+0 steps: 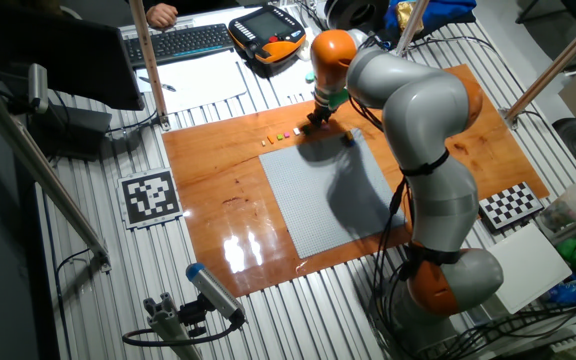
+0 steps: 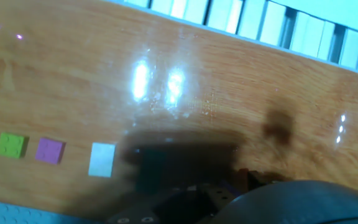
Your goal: Stack small Lego blocks randomly, one at a time
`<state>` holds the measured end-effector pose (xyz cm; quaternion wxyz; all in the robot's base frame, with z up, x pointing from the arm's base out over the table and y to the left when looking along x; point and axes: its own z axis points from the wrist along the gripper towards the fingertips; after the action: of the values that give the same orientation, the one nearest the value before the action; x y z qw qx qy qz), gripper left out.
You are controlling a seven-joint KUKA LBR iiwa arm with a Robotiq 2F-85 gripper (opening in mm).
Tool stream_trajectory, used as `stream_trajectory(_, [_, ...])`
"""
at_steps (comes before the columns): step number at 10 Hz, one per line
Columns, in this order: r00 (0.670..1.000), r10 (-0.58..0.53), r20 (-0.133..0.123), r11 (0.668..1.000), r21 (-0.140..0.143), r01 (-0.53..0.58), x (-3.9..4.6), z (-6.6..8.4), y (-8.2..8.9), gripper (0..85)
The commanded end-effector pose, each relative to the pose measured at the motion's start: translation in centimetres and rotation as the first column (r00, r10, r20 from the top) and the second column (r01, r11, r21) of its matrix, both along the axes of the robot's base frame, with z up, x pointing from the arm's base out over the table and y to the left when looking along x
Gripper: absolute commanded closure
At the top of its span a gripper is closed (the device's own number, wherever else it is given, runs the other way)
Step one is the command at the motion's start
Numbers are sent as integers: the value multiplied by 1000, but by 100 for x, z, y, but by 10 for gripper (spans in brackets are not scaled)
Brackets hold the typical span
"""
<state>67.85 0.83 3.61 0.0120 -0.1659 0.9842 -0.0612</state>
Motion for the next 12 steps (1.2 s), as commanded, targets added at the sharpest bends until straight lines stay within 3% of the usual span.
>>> stream_trajectory(1, [1000,13,-8,1000,-6,-13,-4,-8,-11,510])
stream_trajectory(3, [999,42,-25,999,10,-42,2,-34,-48,510])
stream_trajectory(4, [998,54,-38,998,23,-53,0,-30,-45,340])
stream_trajectory(6, [997,50,-50,998,39,-48,-18,-18,2,340])
stream_trajectory(11, [997,55,-54,998,41,-52,-47,-69,-5,340])
stream_trajectory(12, [997,54,-55,998,39,-52,-47,-72,-12,510])
